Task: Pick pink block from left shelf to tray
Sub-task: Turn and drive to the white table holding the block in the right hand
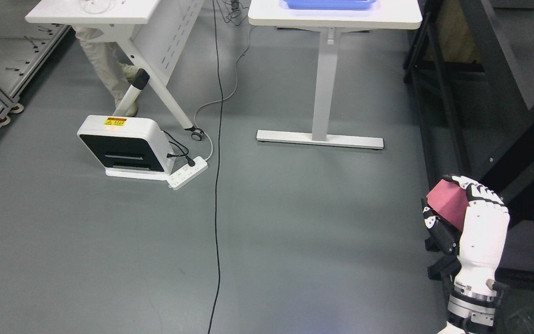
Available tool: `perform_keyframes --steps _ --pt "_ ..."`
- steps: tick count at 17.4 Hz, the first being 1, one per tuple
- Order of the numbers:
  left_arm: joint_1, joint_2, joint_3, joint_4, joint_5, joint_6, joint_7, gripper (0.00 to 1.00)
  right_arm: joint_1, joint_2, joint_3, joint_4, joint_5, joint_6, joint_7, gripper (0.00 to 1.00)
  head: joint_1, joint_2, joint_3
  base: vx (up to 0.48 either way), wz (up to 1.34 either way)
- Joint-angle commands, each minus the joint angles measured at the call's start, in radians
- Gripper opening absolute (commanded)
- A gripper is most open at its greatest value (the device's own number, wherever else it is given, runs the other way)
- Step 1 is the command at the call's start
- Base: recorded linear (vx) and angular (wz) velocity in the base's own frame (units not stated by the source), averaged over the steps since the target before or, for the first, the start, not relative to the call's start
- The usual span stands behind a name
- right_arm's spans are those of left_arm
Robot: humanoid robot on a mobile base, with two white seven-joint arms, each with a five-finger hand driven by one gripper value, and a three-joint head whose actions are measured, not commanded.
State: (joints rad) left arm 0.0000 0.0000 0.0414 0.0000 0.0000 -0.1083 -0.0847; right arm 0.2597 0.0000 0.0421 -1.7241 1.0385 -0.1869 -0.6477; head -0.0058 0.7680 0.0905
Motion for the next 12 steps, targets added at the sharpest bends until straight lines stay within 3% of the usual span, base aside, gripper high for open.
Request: perform_keyframes --steps 1,12 --pt "-0.032 0.017 0.000 -0.017 0.000 -0.001 0.000 1.00 -0.003 -0.017 0.005 0.000 0.000 0.000 0.000 0.05 0.0000 0.000 0.000 0.144 0.43" --pt "-0.032 0.017 0.000 -0.017 -0.001 -0.001 0.000 1.00 -0.003 -0.017 0.004 0.000 0.000 0.000 0.000 0.05 0.0000 0.000 0.000 0.227 0.24"
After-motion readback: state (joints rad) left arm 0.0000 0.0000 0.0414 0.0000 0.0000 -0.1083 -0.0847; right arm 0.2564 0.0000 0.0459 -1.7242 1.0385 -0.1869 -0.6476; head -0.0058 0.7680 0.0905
